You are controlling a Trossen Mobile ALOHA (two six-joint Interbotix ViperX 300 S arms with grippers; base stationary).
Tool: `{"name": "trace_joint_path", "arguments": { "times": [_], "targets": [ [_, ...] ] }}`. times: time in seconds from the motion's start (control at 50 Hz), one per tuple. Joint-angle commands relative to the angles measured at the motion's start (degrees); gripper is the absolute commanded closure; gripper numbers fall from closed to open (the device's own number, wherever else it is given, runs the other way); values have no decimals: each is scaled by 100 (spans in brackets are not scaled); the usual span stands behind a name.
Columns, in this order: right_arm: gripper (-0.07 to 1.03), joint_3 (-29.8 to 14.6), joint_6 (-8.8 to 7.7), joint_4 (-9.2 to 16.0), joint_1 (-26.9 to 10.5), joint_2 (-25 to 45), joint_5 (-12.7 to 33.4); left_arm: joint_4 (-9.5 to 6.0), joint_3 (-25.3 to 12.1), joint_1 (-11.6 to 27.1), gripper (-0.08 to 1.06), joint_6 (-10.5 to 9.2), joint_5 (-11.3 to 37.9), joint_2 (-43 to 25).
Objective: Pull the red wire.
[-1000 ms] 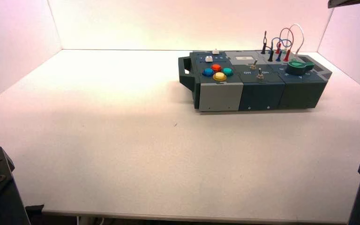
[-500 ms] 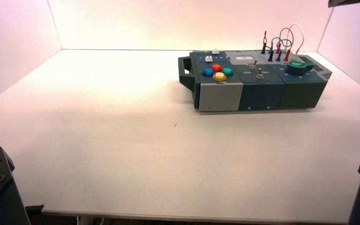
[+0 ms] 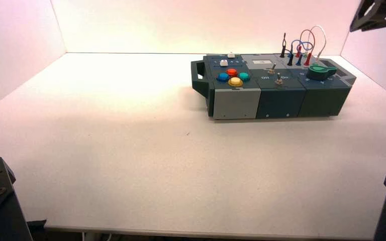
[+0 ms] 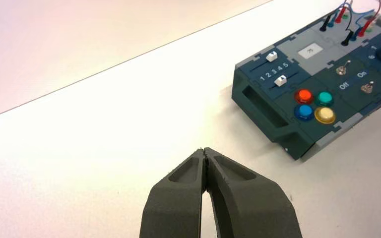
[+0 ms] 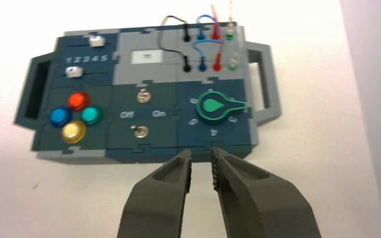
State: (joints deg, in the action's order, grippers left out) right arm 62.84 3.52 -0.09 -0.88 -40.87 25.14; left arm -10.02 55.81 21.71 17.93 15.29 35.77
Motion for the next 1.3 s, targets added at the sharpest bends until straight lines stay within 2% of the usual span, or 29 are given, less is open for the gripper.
{"name": "trace_joint_path", "arguments": {
  "times": [0.02, 0.32, 0.54, 1.0, 1.3],
  "targets": [
    [58, -229, 35, 18, 53, 202, -62, -26, -167, 26, 101, -9, -26, 79],
    [58, -475, 35, 18, 53, 879, -62, -35, -167, 70, 101, -18, -18, 62],
    [58, -905, 0, -9, 53, 1468, -132, -26, -158, 114, 101, -9, -18, 35],
    [62, -2004, -9, -18, 53, 3401, -167, -35, -149, 105, 101, -9, 9, 70],
    [62, -2443, -18, -26, 70, 4025, -246, -26, -141, 114, 101, -9, 18, 79]
  ]
}}
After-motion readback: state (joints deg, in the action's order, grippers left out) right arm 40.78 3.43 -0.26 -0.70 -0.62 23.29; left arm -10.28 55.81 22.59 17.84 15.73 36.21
